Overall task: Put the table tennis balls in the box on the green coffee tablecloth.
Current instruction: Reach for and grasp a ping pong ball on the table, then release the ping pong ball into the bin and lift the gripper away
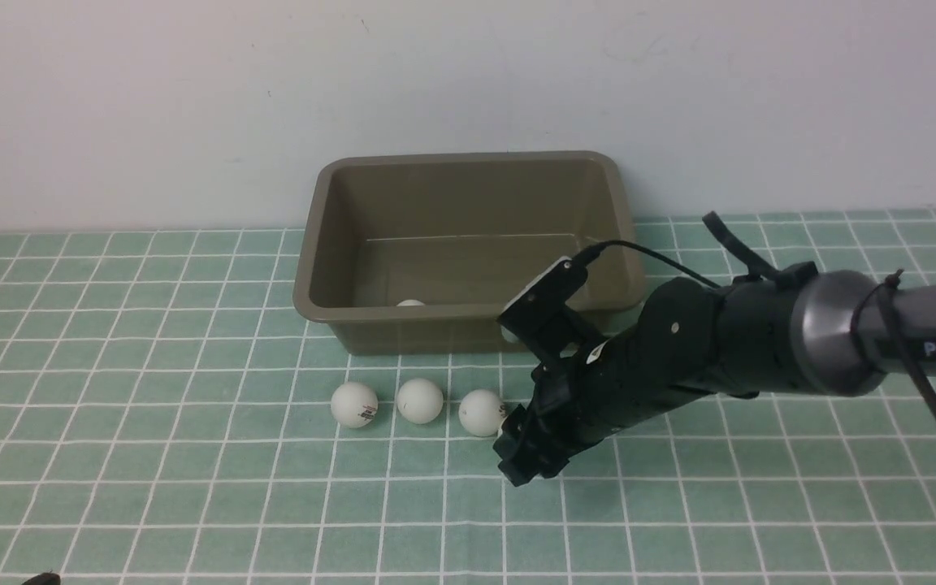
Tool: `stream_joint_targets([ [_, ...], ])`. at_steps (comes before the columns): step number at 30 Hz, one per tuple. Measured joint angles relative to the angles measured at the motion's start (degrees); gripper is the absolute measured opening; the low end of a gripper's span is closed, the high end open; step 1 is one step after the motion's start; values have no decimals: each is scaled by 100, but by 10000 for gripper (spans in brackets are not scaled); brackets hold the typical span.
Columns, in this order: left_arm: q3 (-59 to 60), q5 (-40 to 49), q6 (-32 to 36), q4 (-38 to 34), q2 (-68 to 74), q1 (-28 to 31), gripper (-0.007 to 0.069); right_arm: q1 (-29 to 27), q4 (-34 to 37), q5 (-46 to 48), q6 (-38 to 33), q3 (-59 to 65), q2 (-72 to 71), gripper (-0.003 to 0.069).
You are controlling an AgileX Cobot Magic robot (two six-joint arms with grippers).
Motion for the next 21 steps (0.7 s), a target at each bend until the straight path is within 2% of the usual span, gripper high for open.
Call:
stream_joint_targets([
  [8, 0, 0, 0, 0, 0, 0, 457, 0, -518, 221, 151, 0, -309, 363],
  [15, 0, 0, 0, 0, 0, 0, 457, -41, -1299, 858, 550, 0, -1356, 363],
  [17, 0, 0, 0, 0, 0, 0, 457, -47, -1384, 833, 574, 0, -1521, 363],
  [21, 0, 5, 0, 0, 0, 0, 457, -144, -1498, 19, 606, -2, -1739, 363],
])
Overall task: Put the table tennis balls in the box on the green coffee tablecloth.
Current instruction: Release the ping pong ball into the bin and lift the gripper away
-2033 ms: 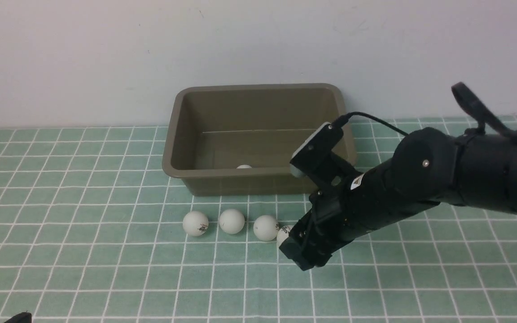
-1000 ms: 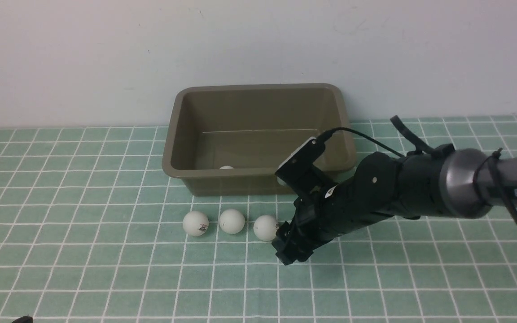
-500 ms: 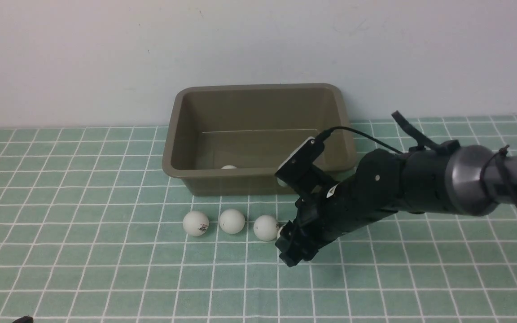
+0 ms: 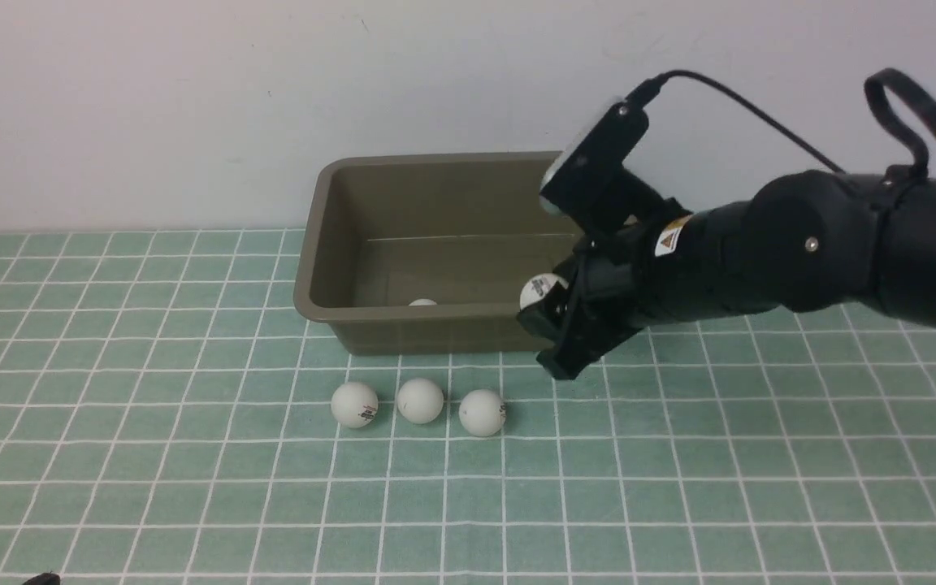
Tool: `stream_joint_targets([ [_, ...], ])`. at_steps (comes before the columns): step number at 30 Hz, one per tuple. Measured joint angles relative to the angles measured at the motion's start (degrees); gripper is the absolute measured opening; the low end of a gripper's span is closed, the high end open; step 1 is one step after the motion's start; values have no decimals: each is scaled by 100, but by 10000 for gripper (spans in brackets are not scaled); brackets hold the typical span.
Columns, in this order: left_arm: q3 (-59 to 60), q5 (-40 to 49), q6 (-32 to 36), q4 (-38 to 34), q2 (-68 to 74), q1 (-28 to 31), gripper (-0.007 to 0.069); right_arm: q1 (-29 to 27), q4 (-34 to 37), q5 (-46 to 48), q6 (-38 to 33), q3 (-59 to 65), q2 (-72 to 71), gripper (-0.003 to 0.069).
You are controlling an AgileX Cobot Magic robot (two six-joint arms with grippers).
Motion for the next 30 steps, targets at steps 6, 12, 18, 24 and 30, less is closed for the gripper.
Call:
stream_joint_targets([
  [6, 0, 0, 5, 0, 0, 0, 457, -588, 337, -642, 19, -508, 585, 363],
  [12, 0, 4, 5, 0, 0, 0, 457, -915, 522, -609, 19, -1101, 1205, 363],
  [18, 0, 4, 5, 0, 0, 0, 457, -934, 523, -291, -214, -1283, 1387, 363],
  [24, 19, 4, 5, 0, 0, 0, 457, -934, 523, -272, -429, -1312, 1425, 384],
  [30, 19, 4, 5, 0, 0, 0, 457, -934, 523, -406, -451, -1312, 1429, 479],
])
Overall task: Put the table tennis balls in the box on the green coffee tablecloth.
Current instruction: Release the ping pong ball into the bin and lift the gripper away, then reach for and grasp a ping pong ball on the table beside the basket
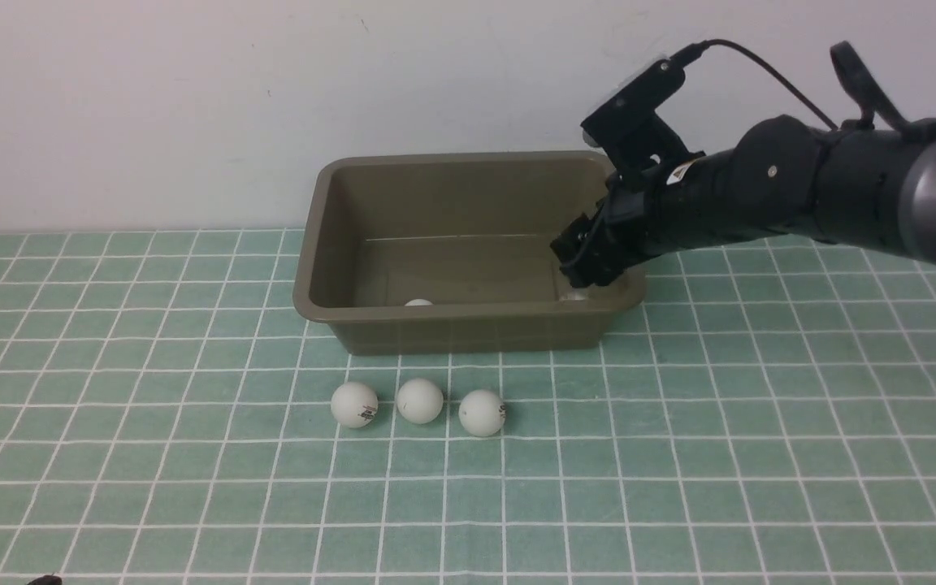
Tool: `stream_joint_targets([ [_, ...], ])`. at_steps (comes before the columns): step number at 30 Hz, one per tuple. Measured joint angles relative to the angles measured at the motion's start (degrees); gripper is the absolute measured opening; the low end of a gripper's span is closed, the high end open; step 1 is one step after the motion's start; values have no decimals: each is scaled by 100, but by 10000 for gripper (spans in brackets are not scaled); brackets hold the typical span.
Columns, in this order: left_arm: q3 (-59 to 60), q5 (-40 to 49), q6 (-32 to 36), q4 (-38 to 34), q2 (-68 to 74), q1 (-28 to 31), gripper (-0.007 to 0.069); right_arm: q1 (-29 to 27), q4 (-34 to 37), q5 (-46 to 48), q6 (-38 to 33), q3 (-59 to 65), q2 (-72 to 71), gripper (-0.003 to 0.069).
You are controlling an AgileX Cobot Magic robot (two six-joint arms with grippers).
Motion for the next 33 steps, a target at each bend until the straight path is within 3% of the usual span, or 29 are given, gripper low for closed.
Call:
stream_joint_targets([
  [11, 0, -10, 24, -17, 0, 0, 457, 0, 0, -17, -57, 0, -1188, 489],
  [21, 0, -40, 51, -17, 0, 0, 457, 0, -42, 1294, 246, 0, -3123, 489],
  [24, 0, -209, 57, -43, 0, 0, 457, 0, -39, 1923, 748, -2, -3702, 486],
  [29, 0, -510, 236, -444, 0, 0, 457, 0, 46, 3224, 2477, -6, -4496, 437],
  [33, 0, -598, 771, -918, 0, 0, 457, 0, 42, 4138, 2623, -6, -4622, 400],
])
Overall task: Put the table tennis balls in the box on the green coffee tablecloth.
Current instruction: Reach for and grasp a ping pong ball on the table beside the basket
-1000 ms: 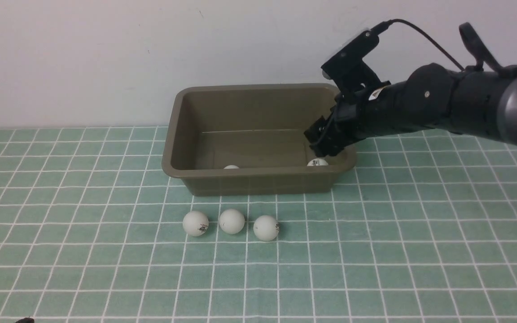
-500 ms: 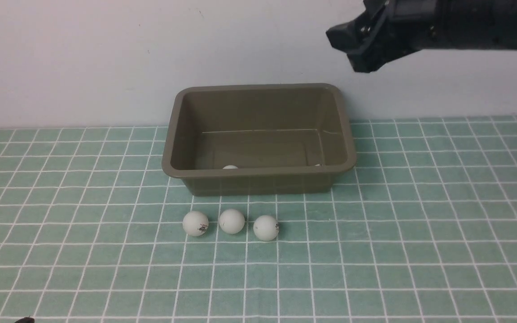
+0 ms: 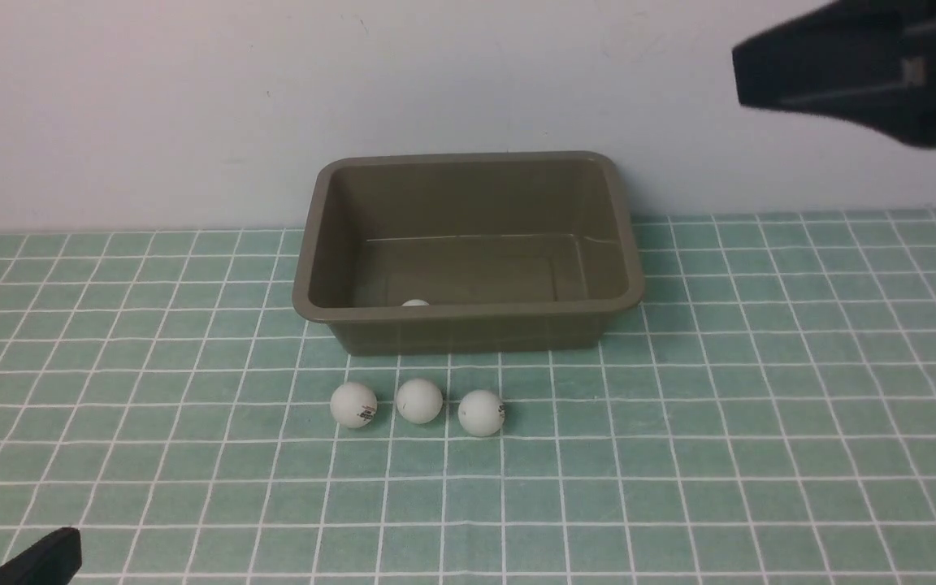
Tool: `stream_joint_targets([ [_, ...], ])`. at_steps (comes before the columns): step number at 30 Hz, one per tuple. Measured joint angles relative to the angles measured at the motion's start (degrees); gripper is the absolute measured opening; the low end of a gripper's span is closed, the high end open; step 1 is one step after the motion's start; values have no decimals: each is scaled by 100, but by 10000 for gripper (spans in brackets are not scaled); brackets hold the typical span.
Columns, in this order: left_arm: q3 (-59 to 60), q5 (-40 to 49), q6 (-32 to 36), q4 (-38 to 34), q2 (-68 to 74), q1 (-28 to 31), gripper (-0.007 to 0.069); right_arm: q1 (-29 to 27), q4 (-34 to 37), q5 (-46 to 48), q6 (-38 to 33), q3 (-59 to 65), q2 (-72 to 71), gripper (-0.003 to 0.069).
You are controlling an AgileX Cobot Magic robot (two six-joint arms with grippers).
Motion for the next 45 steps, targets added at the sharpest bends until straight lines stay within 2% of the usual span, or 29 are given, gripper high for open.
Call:
stream_joint_targets([
  [7, 0, -52, 1286, -936, 808, 0, 457, 0, -17, 581, -486, 0, 0, 388],
  [12, -223, -281, 1813, -1549, 2545, 0, 457, 0, -17, 582, -507, 0, 0, 388],
  [19, -1135, -876, 2543, -2352, 4876, 0, 457, 0, -17, 515, -507, 0, 0, 388],
  [27, -2186, -414, 3851, -3303, 7283, -10, 457, 0, -17, 495, -507, 0, 0, 388],
  [36, -2476, -313, 5250, -4613, 8289, -17, 457, 0, -17, 427, -507, 0, 0, 388],
  [40, -2554, -720, 5480, -4787, 8587, -223, 457, 0, -17, 295, -507, 0, 0, 388],
  [45, -2632, -1506, 5551, -4839, 8803, -864, 457, 0, -17, 192, -507, 0, 0, 388],
])
